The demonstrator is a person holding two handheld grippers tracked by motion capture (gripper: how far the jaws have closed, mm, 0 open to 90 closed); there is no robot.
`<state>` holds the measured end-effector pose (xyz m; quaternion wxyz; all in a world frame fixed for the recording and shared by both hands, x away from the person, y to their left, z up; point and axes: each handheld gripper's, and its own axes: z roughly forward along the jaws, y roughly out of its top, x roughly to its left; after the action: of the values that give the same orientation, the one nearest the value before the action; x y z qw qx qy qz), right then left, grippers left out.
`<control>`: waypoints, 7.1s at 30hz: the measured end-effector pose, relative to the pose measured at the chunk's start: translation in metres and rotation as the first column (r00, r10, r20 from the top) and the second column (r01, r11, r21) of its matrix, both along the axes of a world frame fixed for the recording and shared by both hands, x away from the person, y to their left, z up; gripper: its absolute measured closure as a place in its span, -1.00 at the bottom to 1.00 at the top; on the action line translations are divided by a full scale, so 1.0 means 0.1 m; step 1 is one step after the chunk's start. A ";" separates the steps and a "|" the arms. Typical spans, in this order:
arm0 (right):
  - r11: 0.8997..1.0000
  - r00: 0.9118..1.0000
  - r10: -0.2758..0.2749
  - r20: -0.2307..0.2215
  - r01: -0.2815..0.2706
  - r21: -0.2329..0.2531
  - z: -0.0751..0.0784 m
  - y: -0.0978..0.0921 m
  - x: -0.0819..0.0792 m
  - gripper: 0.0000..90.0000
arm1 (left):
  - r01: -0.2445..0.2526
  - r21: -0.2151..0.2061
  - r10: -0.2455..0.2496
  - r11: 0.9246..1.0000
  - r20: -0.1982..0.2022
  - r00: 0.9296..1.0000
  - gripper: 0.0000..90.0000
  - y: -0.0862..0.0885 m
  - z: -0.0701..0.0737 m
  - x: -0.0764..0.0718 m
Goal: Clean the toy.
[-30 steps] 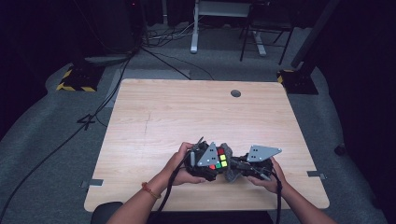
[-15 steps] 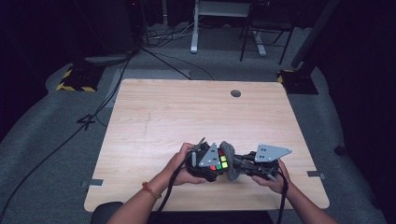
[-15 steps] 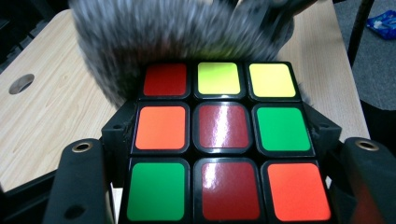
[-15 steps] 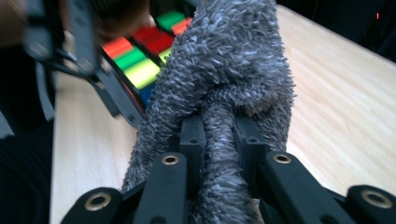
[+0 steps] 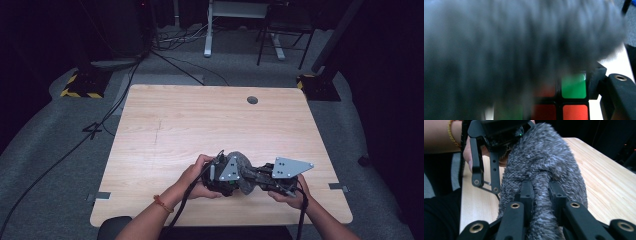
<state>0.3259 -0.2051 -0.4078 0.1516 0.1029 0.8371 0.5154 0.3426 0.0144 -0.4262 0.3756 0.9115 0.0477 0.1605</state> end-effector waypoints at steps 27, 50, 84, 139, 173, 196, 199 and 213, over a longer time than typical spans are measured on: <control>0.994 0.982 0.013 -0.188 0.008 0.113 -0.21 -0.20 0.23 0.72 | 0.003 -0.007 -0.003 1.000 0.028 1.000 -0.27 0.05 0.03 -0.04; 0.999 0.977 -0.022 -0.211 0.029 0.028 -0.33 -0.15 0.27 0.72 | 0.041 -0.177 -0.039 0.983 0.020 0.999 -0.27 0.20 0.18 -0.03; 0.997 0.982 -0.047 -0.185 0.036 -0.064 -0.42 -0.14 0.32 0.72 | 0.000 -0.233 -0.005 0.972 -0.021 1.000 -0.26 0.20 0.19 -0.01; 0.997 0.988 -0.054 -0.142 0.045 -0.067 -0.32 -0.12 0.22 0.70 | -0.009 -0.259 0.001 0.966 -0.031 1.000 -0.26 0.23 0.20 0.01; 0.997 0.985 -0.071 -0.158 0.066 -0.038 -0.39 -0.22 0.29 0.71 | -0.019 -0.244 0.013 0.969 -0.027 1.000 -0.26 0.24 0.19 0.02; 0.995 0.989 -0.031 -0.145 0.044 0.085 -0.25 -0.23 0.22 0.71 | 0.002 -0.157 -0.005 0.988 -0.019 1.000 -0.26 0.15 0.08 0.04; 0.996 0.991 -0.018 -0.134 0.029 0.082 -0.23 -0.22 0.21 0.71 | 0.008 -0.143 -0.011 0.990 -0.017 1.000 -0.26 0.12 0.07 0.02; 0.999 0.993 -0.011 -0.118 0.015 0.036 -0.23 -0.20 0.20 0.71 | 0.020 -0.158 -0.028 0.987 -0.045 0.999 -0.26 0.13 0.09 0.03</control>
<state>0.3463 -0.2255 -0.4305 0.1036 0.1413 0.8342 0.5229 0.3456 0.0277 -0.4171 0.4472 0.8830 0.0582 0.1301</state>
